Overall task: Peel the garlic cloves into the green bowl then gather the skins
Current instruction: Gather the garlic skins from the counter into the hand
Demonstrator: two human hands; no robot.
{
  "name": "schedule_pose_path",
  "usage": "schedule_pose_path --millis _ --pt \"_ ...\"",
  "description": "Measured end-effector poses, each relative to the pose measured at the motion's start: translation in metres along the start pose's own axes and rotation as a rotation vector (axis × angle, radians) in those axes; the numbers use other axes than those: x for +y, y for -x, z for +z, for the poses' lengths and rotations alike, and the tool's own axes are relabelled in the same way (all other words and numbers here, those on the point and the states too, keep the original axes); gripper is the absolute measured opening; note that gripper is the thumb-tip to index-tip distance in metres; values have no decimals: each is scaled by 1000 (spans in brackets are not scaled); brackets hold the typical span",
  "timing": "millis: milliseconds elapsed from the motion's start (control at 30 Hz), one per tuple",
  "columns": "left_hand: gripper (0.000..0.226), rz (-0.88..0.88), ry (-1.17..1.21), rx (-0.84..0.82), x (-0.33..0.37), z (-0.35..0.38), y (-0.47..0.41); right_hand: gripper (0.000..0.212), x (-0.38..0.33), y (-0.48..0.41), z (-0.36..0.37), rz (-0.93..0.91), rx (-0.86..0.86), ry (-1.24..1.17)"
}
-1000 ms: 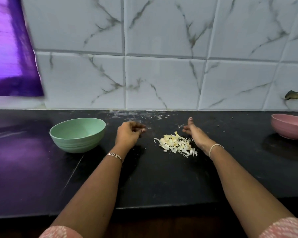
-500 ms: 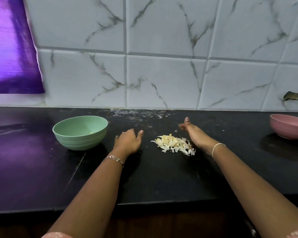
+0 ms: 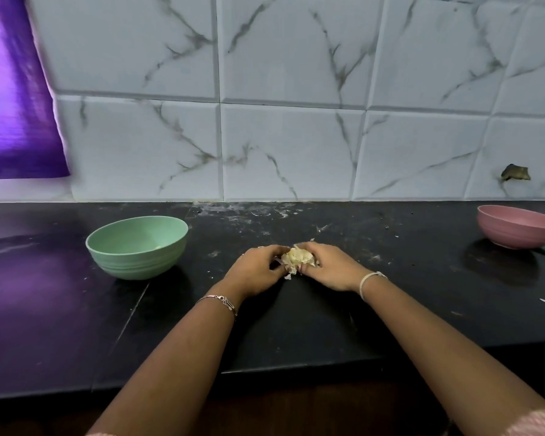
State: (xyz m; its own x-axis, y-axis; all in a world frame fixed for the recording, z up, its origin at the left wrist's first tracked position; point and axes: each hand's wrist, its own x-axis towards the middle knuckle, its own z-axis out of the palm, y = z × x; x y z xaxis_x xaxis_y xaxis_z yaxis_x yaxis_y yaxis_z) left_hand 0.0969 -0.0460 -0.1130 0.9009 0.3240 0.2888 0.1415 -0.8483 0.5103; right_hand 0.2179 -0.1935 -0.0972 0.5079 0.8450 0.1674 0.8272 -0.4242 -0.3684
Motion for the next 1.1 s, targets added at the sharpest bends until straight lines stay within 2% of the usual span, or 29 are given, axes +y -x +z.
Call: schedule_pose_path --millis 67,133,400,633,767,1000,1100 --pt "38 -9 30 40 0 -1 0 39 -5 -6 0 -6 65 27" --pt "31 -13 27 86 -1 -2 -1 31 -8 -9 -1 -1 110 0" --pt "12 -50 -16 197 -1 -5 -5 24 -6 -9 4 -6 249 -134" --pt "9 -76 30 213 -4 -7 -7 20 1 -12 1 62 316 -344" --pt "11 -88 89 232 -6 -7 -8 13 2 -12 1 100 291 -440" --pt "17 -77 81 270 -10 -4 -14 17 -1 -12 2 157 285 -585" --pt "26 -25 232 280 -7 -3 -17 14 -1 -12 3 129 273 -629"
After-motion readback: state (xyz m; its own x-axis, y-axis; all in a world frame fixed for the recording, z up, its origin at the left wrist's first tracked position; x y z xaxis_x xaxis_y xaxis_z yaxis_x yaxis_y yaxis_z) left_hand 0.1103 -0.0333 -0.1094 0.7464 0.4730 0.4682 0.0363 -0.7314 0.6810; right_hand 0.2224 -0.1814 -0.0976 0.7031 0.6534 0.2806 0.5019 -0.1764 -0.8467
